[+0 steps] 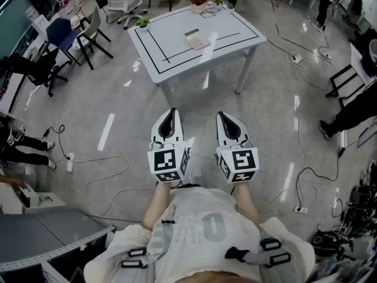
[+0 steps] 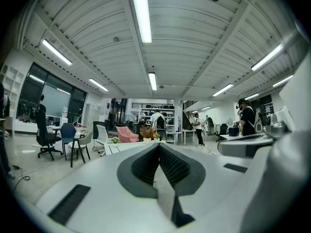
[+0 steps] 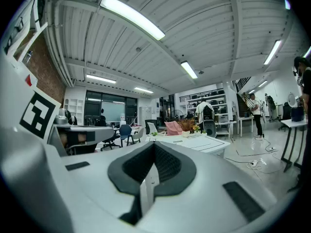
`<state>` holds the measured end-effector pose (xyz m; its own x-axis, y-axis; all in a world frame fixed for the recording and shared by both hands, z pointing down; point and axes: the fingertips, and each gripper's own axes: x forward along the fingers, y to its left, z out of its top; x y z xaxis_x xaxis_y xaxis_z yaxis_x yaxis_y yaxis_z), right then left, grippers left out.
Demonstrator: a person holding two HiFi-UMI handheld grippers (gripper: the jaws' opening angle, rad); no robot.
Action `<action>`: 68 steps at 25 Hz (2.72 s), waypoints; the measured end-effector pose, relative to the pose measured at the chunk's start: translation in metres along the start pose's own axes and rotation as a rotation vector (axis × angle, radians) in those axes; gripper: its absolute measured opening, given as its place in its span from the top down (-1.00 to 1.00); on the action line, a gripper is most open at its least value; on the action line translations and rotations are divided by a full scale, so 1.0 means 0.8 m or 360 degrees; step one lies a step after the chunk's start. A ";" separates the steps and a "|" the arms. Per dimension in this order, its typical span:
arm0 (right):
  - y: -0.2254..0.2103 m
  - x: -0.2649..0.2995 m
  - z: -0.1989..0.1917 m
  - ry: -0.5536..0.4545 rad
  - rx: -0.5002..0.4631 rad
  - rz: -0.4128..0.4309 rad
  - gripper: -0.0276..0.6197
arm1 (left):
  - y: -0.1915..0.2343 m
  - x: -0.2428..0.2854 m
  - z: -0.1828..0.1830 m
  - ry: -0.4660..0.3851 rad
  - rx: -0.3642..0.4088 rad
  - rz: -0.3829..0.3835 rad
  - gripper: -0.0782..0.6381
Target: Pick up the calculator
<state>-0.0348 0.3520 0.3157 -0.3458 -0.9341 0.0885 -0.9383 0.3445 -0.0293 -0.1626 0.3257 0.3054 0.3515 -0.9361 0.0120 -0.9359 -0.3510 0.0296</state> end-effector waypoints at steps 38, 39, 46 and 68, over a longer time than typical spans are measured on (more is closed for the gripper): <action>-0.071 0.126 -0.009 0.0065 -0.0224 -0.0112 0.90 | 0.057 0.142 -0.010 -0.0074 -0.0111 -0.0052 0.73; -0.076 0.140 -0.010 0.0056 -0.0218 -0.0104 0.90 | 0.058 0.154 -0.008 -0.0084 -0.0097 -0.0054 0.73; -0.147 0.268 0.003 -0.0007 -0.0192 0.0000 0.90 | 0.089 0.278 0.017 -0.0189 -0.0051 0.0026 0.73; -0.318 0.562 0.094 -0.0163 -0.0154 0.0244 0.90 | 0.139 0.592 0.078 -0.0207 0.0023 0.0245 0.73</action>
<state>0.0486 -0.1626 0.2881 -0.4878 -0.8729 -0.0112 -0.8716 0.4863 0.0615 -0.1016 -0.1576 0.2521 0.1992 -0.9733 -0.1142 -0.9789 -0.2031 0.0228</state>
